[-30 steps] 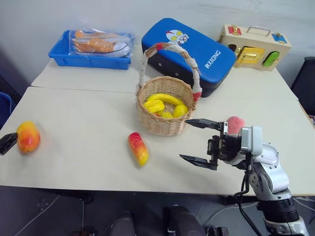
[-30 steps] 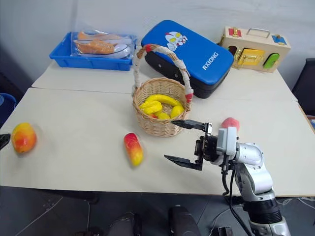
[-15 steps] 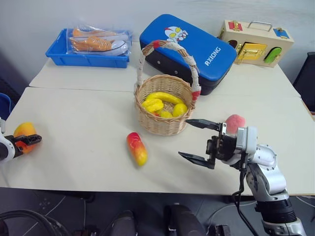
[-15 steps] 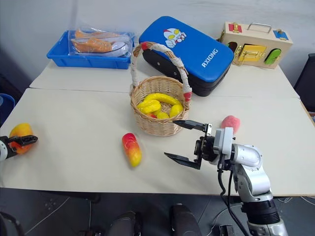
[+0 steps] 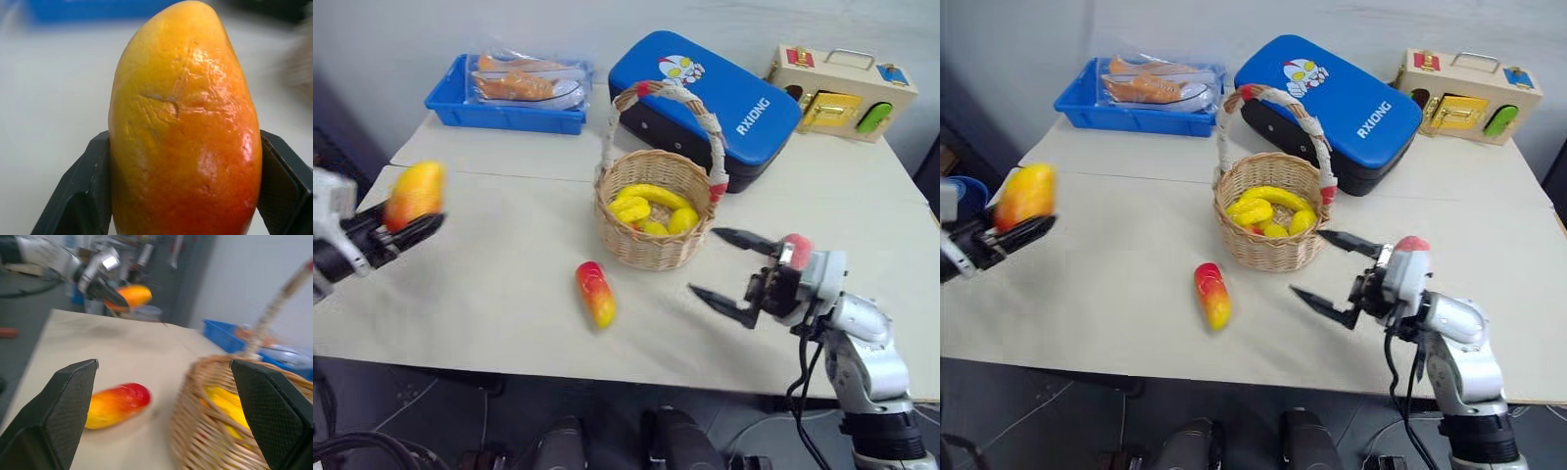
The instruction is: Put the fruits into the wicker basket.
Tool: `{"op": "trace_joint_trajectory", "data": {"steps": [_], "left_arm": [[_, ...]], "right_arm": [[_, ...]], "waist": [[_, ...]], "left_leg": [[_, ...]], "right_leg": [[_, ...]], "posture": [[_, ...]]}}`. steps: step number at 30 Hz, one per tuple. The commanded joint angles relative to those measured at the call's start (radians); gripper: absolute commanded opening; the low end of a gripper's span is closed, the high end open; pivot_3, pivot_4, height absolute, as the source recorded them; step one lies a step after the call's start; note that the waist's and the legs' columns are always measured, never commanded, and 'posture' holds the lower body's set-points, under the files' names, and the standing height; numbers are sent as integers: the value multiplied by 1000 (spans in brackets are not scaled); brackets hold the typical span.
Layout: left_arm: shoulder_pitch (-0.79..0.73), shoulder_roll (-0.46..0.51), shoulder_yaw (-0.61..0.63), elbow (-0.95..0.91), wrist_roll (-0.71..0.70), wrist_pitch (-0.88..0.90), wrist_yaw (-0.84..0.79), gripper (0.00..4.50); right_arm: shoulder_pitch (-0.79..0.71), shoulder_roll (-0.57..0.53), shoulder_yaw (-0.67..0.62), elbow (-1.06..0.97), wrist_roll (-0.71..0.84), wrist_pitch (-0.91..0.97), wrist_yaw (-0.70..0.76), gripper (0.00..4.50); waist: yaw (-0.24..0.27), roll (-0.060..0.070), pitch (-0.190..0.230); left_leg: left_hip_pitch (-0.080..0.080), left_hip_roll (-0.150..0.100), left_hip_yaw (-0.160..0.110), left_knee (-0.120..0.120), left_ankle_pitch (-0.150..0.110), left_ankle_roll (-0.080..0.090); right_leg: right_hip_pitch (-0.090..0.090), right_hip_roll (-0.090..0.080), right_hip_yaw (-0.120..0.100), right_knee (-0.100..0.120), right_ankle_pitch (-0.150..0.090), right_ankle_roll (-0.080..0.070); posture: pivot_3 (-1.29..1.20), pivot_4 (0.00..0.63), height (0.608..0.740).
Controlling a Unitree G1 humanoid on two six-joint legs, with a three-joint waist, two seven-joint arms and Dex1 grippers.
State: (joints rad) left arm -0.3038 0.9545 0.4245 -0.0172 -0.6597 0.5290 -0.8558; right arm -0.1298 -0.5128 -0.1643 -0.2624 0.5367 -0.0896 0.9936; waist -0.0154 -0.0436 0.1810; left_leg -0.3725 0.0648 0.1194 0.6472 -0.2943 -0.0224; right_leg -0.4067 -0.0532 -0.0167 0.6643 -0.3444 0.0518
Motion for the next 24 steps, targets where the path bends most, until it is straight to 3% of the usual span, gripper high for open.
{"op": "trace_joint_trajectory", "data": {"steps": [1,6,11,13,14,15,19,24], "left_arm": [[-152,-39,-250,-109,75,-68,-129,3230],[-480,-218,-556,60,288,-42,-101,3230],[-686,-401,-631,316,395,-86,-62,3230],[-730,-443,-641,407,438,-128,-46,3938],[-743,-457,-639,435,446,-139,-49,4062],[-751,-468,-635,449,449,-152,-61,4421],[-742,-451,-588,423,428,-174,-118,4469],[-645,-280,-423,394,352,-317,-267,4469]], "right_arm": [[27,-15,-118,-5,-22,-26,-99,4500],[95,-13,-144,-86,-40,-10,-166,4500],[191,-8,-156,-217,-39,30,-247,4500],[227,-4,-163,-257,-39,39,-274,4500],[238,-2,-164,-269,-37,43,-285,4500],[248,-2,-164,-278,-35,46,-293,4500],[292,-2,-168,-297,-27,39,-298,4500],[325,0,-180,-243,-11,-18,-240,4500]], "waist": [[11,6,0],[11,7,0],[-2,8,0],[-10,8,0],[-12,8,0],[-14,8,0],[-15,8,1],[-22,9,1]], "left_leg": [[0,-1,1,0,0,1],[4,-1,3,2,2,4],[2,1,6,3,2,3],[1,1,5,2,2,2],[1,1,5,2,2,1],[1,1,5,1,3,1],[1,1,6,2,3,1],[3,3,10,2,3,0]], "right_leg": [[1,0,0,-2,0,0],[7,7,6,-5,1,2],[2,12,11,-3,2,4],[-2,13,14,-1,3,5],[-2,13,14,-1,3,5],[-3,13,14,-1,2,5],[-3,15,18,-1,2,4],[-3,17,22,0,2,4]], "posture": [[0,150,740],[0,150,740],[0,150,740],[0,150,740],[0,150,740],[0,150,740],[0,150,740],[0,150,740]]}}
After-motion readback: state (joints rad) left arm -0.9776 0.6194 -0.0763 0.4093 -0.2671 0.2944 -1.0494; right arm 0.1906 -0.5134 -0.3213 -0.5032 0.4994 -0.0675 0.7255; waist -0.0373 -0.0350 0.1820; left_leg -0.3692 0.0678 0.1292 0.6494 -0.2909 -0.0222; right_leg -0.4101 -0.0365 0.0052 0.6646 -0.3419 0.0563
